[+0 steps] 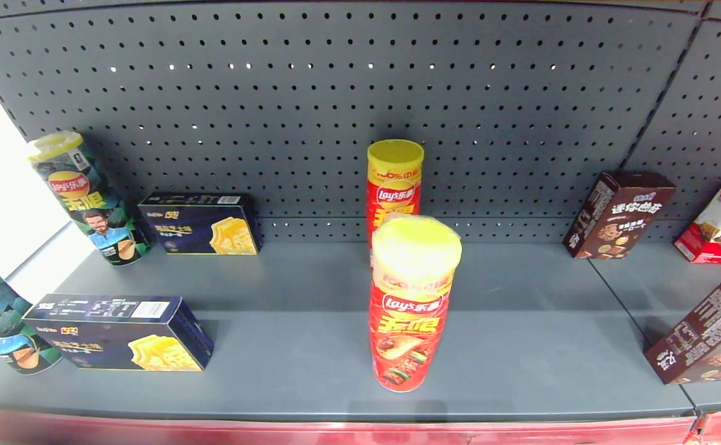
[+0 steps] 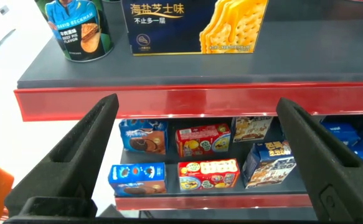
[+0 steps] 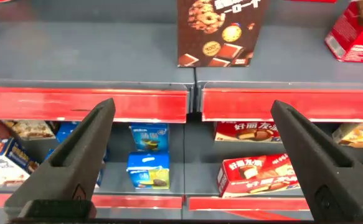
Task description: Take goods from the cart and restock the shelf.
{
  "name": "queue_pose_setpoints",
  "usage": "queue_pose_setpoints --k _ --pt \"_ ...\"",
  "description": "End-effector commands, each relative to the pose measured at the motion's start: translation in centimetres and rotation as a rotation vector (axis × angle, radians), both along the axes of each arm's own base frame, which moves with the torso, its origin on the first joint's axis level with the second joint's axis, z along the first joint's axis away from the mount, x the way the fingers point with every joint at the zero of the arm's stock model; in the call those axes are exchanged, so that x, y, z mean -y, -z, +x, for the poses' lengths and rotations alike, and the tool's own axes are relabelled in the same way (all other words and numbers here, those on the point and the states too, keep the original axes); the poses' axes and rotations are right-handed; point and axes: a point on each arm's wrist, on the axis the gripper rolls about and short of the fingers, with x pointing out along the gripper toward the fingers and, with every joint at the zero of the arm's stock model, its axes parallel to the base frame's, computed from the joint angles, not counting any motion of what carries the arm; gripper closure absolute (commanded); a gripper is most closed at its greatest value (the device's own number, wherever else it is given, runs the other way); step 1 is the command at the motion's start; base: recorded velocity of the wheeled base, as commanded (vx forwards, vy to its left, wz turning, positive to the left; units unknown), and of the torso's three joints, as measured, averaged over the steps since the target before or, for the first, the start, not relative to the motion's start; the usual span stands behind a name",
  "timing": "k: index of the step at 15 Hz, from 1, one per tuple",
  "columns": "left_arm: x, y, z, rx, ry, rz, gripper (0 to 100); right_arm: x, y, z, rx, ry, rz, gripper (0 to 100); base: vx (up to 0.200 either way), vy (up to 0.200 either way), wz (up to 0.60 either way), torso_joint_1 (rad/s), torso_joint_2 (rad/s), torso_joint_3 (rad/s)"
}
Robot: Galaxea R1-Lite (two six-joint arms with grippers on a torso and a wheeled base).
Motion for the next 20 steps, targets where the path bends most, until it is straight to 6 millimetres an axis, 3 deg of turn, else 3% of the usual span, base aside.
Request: queue_pose_setpoints --k 1,20 --pt "0.00 -0.01 0.01 -0.001 0.000 0.000 0 0.00 0.08 0.01 -0.002 0.000 -0.001 0 0.000 0.000 0.00 0.000 0.00 0.000" --pt "0.00 -0.01 0.01 -0.001 0.001 0.000 0 0.00 0.08 0.01 -0.002 -0.001 -0.001 0 0.000 0.000 0.00 0.000 0.00 0.000"
